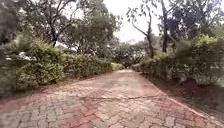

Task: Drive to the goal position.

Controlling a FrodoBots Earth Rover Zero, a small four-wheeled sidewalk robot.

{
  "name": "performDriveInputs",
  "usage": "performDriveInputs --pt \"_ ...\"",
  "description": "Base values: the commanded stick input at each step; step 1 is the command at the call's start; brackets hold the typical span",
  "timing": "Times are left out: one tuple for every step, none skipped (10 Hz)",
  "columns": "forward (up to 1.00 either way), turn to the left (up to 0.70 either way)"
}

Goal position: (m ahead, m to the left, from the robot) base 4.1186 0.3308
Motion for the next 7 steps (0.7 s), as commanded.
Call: performDriveInputs --pt "0.70 -0.13" --pt "0.70 0.00" --pt "0.70 0.00" --pt "0.70 0.00" --pt "0.70 0.00" --pt "0.70 0.00" --pt "0.70 0.00"
